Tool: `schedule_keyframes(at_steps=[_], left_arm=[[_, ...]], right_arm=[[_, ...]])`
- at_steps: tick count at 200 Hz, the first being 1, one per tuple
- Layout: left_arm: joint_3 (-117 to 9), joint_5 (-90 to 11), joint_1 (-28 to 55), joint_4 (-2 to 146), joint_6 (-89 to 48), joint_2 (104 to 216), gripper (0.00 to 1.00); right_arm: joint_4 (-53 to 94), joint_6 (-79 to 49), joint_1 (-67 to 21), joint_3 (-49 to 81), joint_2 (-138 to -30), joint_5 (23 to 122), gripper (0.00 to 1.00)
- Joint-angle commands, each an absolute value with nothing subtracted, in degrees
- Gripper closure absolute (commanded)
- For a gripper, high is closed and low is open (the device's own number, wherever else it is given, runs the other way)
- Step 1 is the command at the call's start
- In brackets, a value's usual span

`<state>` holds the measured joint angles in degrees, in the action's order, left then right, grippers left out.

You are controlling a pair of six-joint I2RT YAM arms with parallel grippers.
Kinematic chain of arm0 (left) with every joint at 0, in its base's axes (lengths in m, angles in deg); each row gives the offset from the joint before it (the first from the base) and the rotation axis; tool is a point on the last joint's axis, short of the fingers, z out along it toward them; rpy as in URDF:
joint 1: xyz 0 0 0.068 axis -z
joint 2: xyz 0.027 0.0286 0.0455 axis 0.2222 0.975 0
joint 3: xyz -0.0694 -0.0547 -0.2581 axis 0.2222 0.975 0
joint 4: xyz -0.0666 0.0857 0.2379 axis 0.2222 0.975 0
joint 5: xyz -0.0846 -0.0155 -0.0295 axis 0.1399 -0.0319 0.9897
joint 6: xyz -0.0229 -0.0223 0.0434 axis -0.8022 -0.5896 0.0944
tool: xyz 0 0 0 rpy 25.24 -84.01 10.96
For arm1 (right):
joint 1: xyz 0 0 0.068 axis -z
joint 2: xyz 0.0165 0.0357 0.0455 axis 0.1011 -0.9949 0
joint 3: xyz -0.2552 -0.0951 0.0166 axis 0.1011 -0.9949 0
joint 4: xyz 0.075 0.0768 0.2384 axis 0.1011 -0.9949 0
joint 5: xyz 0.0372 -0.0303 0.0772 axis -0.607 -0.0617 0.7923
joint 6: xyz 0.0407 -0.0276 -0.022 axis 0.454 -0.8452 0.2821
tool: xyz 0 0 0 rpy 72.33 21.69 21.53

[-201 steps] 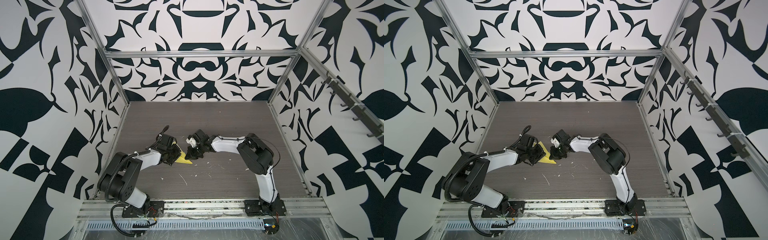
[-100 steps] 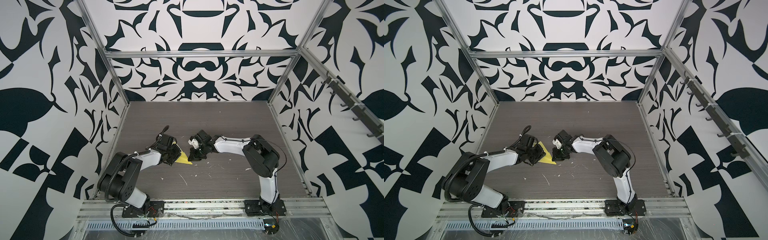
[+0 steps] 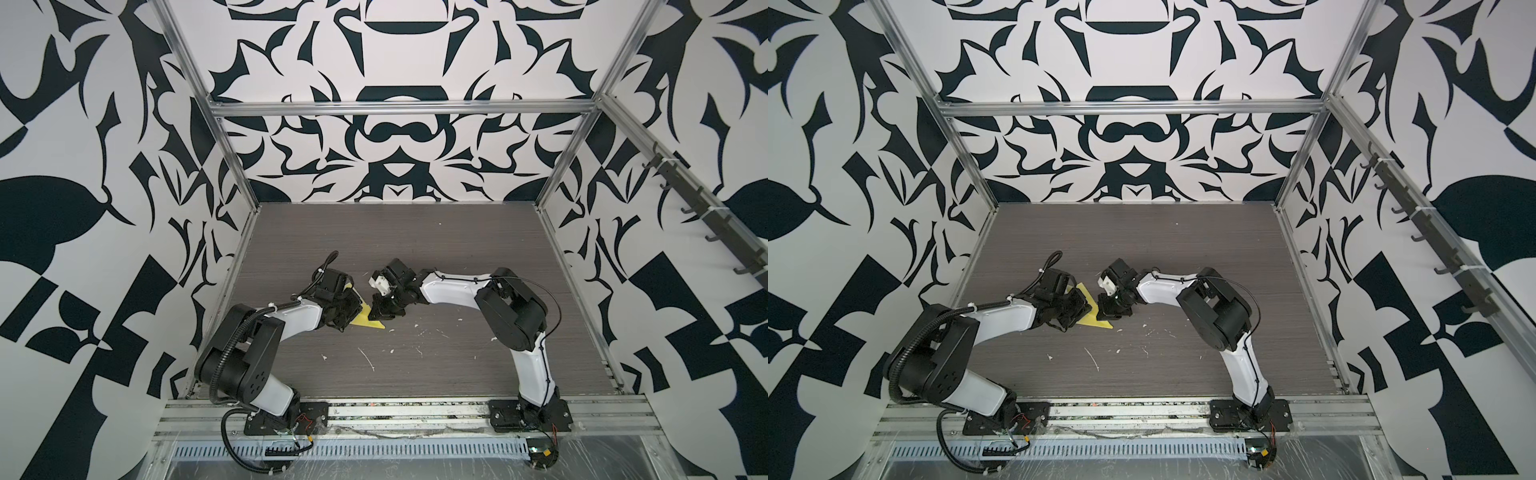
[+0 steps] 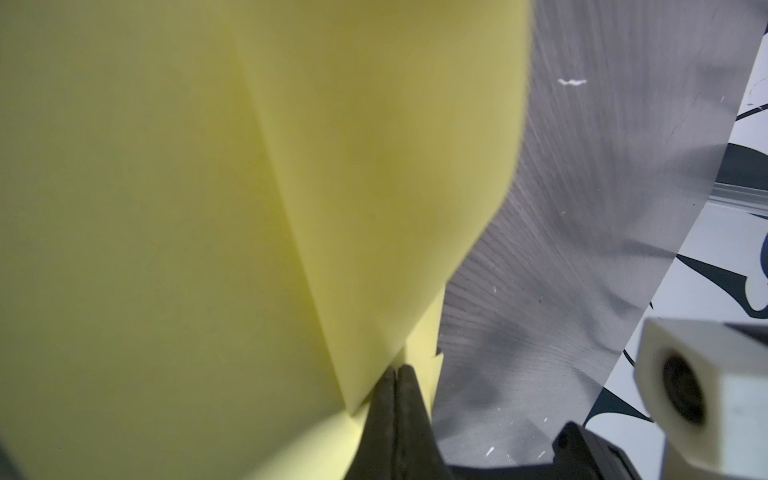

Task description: Fold a paper plane with a square sheet of paper (pick it up from the middle)

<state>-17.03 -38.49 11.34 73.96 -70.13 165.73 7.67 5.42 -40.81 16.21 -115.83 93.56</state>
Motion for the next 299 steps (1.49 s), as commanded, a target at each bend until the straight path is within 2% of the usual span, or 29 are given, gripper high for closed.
schedule_keyframes(at_steps=[1, 73, 299], left_arm=[[-15.50, -40.42, 11.25, 76.86, -70.54, 166.96, 0.97], [-15.66, -40.66, 11.26, 77.47, -70.55, 166.92, 0.97], [-15.09, -42.27, 11.22, 78.82, -70.29, 167.11, 0.98]], right_arm=[[8.34, 6.65, -40.88, 19.32, -115.86, 92.38, 1.00], [5.70, 6.26, -40.60, 18.90, -117.08, 92.68, 1.00], [0.02, 3.47, -39.81, 2.32, -106.26, 90.27, 1.00]])
